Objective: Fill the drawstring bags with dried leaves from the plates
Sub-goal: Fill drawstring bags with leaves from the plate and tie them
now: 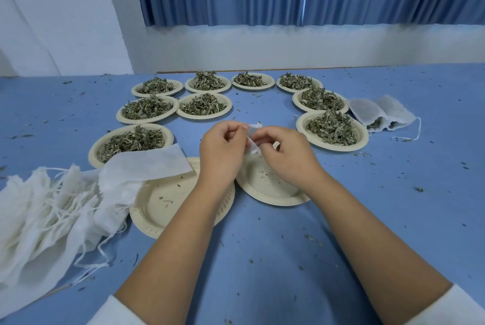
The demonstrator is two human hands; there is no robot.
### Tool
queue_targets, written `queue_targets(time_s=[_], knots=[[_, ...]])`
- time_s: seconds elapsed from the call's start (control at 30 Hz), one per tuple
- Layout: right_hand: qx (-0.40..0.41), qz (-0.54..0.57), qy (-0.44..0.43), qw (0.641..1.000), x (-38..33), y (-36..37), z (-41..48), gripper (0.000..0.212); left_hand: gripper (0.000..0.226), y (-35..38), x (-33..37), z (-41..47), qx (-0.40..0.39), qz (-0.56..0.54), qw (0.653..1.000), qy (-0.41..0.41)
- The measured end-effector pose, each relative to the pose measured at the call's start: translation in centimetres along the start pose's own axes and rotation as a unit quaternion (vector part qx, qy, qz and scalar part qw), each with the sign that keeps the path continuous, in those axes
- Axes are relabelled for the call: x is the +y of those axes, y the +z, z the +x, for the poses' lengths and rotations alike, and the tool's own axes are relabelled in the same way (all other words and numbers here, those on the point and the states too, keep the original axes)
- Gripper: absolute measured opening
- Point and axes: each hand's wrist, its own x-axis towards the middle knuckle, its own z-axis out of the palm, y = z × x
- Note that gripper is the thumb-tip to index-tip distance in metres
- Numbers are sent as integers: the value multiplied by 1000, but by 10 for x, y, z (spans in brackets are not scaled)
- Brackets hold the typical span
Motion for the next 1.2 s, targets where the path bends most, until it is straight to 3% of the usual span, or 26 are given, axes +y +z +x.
queue_targets(time_s=[0.1,0.2,0.37,0.47,0.6,0.9,1.0,1.2], knots=[[-21,-31,-8,999,2,1,0,37,13,0,0,0,-4,7,1000,4],[40,46,12,998,3,-5,1,37,12,-1,2,1,2,-5,1000,-6],[140,74,33,987,7,-11,5,29,12,-1,3,0,-2,8,1000,-5],[98,59,64,991,12,-11,8,15,12,0,4,-1,-16,30,999,2],[67,147,104,981,14,-7,9,4,11,0,2,-3,-45,53,998,10],[128,231,219,939,21,-18,11,12,12,0,0,-2,-43,72,996,13],[137,203,203,948,21,-28,11,12,13,-1,0,0,-25,63,998,9],[-9,89,75,993,7,-13,1,8,13,-1,1,0,-22,46,999,2]])
